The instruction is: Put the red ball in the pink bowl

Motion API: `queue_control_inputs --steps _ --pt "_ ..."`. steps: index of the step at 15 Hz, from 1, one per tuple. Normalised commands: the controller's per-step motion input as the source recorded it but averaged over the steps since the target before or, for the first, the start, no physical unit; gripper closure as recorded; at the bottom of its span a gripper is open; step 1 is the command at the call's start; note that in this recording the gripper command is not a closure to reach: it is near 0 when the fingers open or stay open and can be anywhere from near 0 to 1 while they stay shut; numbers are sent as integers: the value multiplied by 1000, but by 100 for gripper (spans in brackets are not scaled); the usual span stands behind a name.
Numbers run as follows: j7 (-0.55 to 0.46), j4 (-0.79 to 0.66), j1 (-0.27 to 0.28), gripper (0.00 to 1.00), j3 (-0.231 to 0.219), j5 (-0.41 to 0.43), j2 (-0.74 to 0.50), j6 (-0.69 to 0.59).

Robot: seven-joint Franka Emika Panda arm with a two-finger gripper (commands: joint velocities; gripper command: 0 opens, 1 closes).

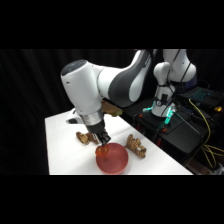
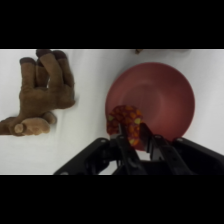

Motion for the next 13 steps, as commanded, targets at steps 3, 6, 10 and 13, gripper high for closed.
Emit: queue_control_inputs --steps 3,6,10,13 --pt "-72 49 -20 0 7 -74 -50 -81" --pt "-67 38 -18 0 4 -79 -69 -74" --pt "-67 -75 -39 0 -18 -98 -214 -26" --pt "-22 -322 -65 0 -42 -109 -437 82"
